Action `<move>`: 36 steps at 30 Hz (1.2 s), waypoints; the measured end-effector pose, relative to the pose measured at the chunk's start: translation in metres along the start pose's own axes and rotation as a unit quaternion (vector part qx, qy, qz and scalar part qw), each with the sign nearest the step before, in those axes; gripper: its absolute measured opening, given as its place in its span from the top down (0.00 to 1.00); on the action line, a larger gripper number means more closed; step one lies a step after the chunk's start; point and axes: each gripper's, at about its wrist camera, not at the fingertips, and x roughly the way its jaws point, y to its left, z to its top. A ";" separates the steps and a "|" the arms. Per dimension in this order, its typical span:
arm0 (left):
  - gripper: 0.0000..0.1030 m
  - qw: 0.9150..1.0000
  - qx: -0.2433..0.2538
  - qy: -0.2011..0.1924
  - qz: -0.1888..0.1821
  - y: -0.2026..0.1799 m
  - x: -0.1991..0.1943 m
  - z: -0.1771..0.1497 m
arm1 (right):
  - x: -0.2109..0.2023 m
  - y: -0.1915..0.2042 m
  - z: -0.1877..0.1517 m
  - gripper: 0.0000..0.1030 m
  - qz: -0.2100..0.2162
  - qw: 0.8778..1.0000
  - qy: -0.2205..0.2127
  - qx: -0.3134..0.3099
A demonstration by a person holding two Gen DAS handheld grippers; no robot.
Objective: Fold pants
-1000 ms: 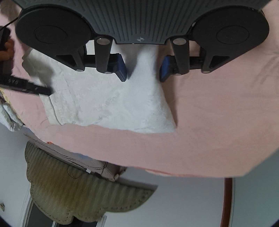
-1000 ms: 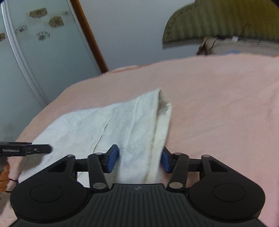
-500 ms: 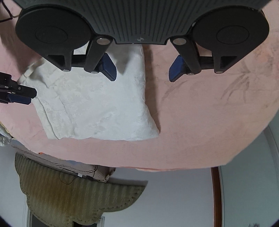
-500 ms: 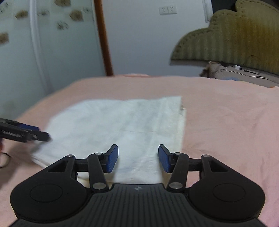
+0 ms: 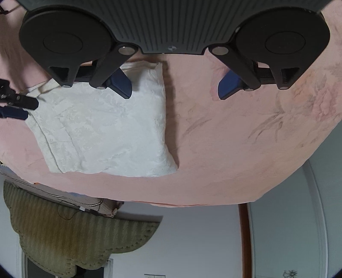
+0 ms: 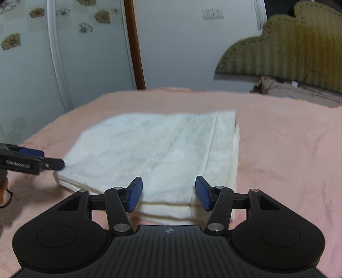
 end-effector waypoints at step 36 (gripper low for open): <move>0.06 0.998 0.001 0.004 0.060 -0.040 -0.082 -0.082 | -0.090 0.068 -0.065 0.07 -0.075 0.996 0.005 0.056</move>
